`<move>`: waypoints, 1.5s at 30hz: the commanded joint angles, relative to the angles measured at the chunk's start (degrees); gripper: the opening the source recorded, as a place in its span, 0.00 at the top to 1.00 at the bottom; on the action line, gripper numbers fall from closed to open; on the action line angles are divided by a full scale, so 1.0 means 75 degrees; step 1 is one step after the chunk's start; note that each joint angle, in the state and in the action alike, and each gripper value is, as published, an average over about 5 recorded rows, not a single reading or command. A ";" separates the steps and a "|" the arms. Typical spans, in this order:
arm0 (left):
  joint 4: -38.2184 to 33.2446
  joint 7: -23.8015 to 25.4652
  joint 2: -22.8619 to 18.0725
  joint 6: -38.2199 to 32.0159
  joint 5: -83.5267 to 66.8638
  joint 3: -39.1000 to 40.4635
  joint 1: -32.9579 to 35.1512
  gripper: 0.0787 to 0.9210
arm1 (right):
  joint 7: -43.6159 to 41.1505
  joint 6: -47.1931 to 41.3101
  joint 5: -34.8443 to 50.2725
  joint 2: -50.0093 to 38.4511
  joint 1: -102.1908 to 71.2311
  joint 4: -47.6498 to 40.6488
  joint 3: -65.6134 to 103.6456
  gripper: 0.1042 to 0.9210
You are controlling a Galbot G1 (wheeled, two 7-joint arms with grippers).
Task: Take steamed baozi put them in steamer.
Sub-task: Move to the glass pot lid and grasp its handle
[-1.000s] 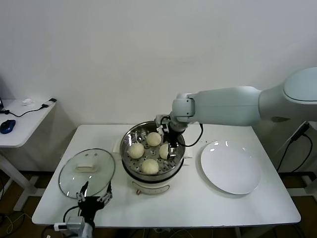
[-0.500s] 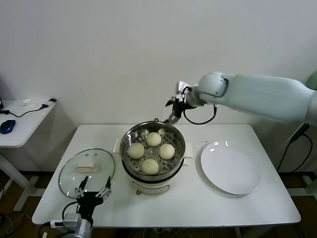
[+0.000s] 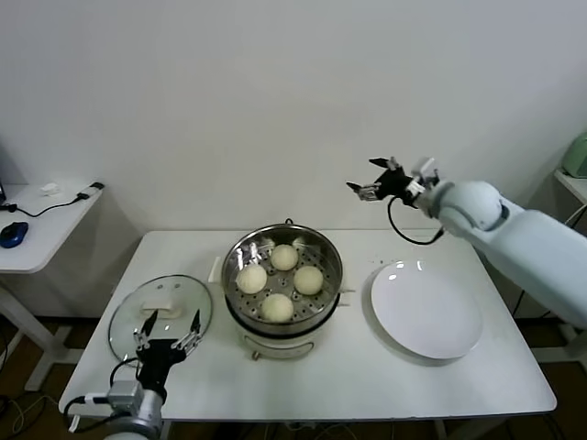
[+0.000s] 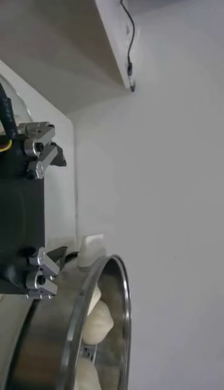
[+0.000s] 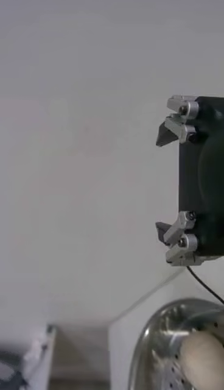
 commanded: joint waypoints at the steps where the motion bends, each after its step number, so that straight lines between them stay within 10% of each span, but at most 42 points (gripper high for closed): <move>1: 0.0223 0.0170 0.0134 -0.0542 0.0526 -0.0050 -0.0145 0.12 | 0.0187 0.2156 -0.1799 0.1249 -0.9421 0.0648 0.9067 0.12; 16: 0.1122 -0.0462 0.0335 -0.2198 0.2297 -0.0114 -0.0126 0.12 | -0.0225 0.4043 -0.2753 0.4449 -1.0606 0.0271 0.9210 0.12; 25: 0.2236 -0.2471 0.0657 -0.2891 0.7218 -0.0296 -0.0337 0.12 | 0.0173 0.3877 -0.3266 0.4885 -1.0876 0.0199 0.8976 0.12; 45: 0.4965 -0.2916 0.1207 -0.1151 1.1084 0.0037 -0.1594 0.12 | 0.0324 0.2954 -0.3842 0.5002 -1.0610 0.0695 0.8683 0.12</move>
